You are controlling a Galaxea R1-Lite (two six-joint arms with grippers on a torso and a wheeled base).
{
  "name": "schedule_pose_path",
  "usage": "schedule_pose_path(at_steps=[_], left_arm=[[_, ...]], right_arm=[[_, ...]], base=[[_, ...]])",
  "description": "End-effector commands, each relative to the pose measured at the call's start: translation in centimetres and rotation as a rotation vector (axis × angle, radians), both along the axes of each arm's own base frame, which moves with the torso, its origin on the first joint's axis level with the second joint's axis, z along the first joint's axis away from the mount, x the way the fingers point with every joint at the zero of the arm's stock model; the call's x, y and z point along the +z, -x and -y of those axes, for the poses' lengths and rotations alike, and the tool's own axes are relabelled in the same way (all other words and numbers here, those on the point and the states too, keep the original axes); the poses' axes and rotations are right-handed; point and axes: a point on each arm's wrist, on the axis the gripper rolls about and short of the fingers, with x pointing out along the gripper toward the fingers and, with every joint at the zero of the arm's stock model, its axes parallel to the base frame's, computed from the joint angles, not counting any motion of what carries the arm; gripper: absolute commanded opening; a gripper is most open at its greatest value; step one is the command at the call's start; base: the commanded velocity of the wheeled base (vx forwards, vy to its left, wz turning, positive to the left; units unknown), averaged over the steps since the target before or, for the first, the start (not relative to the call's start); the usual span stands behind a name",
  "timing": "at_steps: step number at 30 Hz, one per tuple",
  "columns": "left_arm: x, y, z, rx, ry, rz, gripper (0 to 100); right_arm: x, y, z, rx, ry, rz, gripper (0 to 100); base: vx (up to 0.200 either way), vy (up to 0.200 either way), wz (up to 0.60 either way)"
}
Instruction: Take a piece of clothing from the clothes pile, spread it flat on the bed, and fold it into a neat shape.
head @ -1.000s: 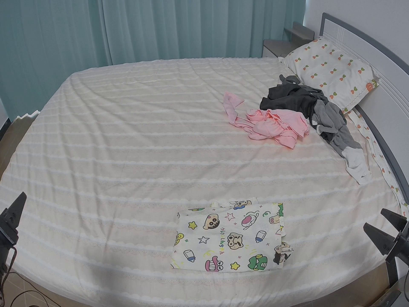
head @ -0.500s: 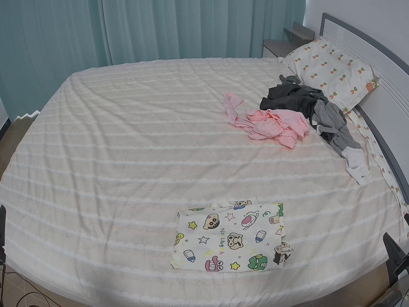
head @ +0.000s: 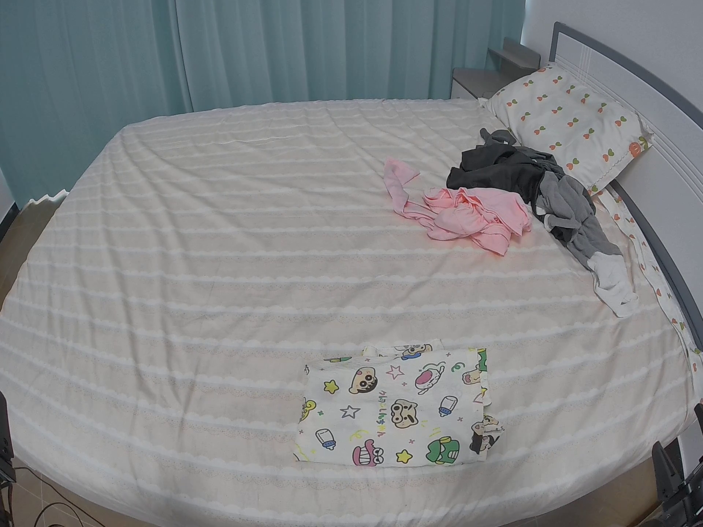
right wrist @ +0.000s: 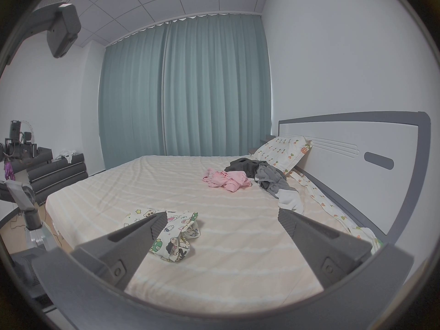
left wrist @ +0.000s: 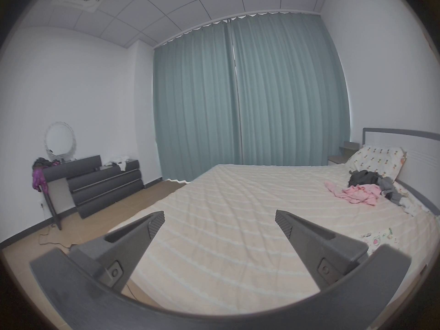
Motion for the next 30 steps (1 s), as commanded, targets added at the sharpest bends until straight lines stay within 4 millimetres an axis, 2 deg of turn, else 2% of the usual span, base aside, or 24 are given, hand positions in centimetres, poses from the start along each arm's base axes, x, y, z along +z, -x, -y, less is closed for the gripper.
schedule_pose_path(at_steps=[1,10,15,21,24,26,30], left_arm=[[-0.5,1.0,0.2,0.045,-0.015,0.045,100],[-2.2,0.5,0.3,-0.055,-0.012,0.019,100],[-2.5,0.0,0.5,-0.148,-0.025,0.078,100],[-4.5,-1.0,0.6,-0.191,-0.036,0.100,100],[-4.6,-1.1,0.6,-0.213,-0.035,0.098,100],[-4.8,-1.1,0.8,-0.284,-0.040,0.085,100],[-5.3,-1.2,0.8,-0.318,-0.037,0.026,100]], right_arm=[[-1.1,0.2,0.0,-0.007,0.007,0.033,100],[-1.0,0.2,0.0,-0.006,0.010,0.040,100],[-1.1,0.2,0.0,-0.007,0.007,0.033,100],[-1.1,0.2,0.0,-0.010,0.007,0.030,100],[-1.1,0.2,0.0,-0.022,0.008,0.026,100],[-1.5,0.2,0.2,-0.091,0.026,-0.021,100],[-1.6,0.2,0.2,-0.093,0.027,-0.039,100]], base=[[0.000,0.000,0.00],[0.000,0.000,0.00],[0.000,0.000,0.00],[0.000,0.000,0.00],[0.000,0.000,0.00],[0.000,0.000,0.00],[0.000,0.000,0.00]])
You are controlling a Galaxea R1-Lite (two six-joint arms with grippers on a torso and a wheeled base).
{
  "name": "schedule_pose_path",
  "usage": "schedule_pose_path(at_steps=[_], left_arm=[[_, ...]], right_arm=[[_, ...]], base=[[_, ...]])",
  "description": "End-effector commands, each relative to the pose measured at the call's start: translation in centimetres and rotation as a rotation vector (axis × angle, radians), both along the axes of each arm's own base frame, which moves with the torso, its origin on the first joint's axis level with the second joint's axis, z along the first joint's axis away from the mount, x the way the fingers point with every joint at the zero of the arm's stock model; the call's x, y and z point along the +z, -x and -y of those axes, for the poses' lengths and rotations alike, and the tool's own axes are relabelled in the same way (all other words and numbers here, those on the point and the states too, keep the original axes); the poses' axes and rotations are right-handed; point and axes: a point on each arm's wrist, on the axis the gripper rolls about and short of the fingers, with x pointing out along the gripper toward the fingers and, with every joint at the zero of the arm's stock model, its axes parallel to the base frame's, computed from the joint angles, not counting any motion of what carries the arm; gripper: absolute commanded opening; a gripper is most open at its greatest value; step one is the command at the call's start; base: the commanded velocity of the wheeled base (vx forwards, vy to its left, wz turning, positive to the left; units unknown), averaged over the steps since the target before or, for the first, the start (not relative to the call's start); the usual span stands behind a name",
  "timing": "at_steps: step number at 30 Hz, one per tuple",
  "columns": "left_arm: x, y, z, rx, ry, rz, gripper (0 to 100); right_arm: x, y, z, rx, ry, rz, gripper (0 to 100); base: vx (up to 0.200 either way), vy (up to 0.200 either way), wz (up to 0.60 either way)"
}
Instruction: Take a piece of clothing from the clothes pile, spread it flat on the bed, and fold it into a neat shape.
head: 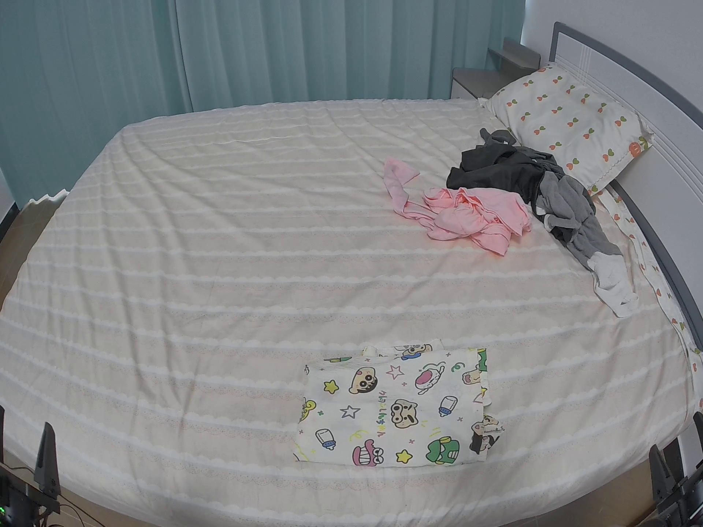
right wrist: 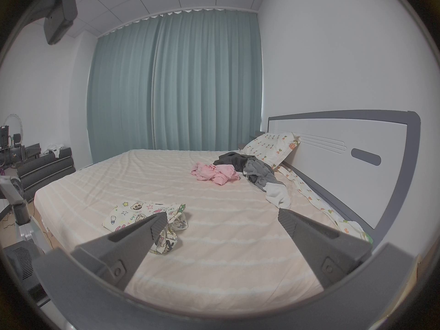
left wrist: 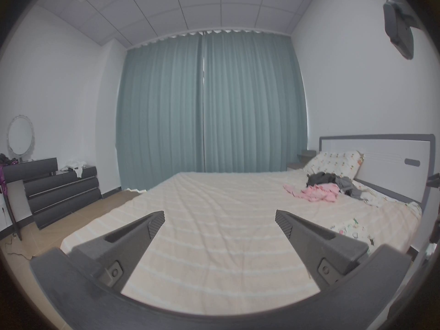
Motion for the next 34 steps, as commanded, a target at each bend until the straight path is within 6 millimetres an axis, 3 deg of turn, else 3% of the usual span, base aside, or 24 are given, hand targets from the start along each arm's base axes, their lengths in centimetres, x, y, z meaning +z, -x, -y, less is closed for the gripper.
schedule_pose_path(at_steps=[1,17,34], left_arm=[[-0.97,-0.24,0.05,-0.025,-0.001,-0.074,100],[-1.88,-0.27,0.57,-0.257,-0.015,-0.163,100],[-1.89,-0.24,0.62,-0.283,-0.003,-0.169,100]], right_arm=[[-0.27,0.03,0.01,-0.006,0.006,-0.007,100],[-0.30,-0.05,0.00,-0.002,-0.008,0.012,100],[-0.30,-0.05,0.00,-0.003,-0.017,0.012,100]], base=[[0.000,0.000,0.00],[0.000,0.000,0.00],[0.000,0.000,0.00]])
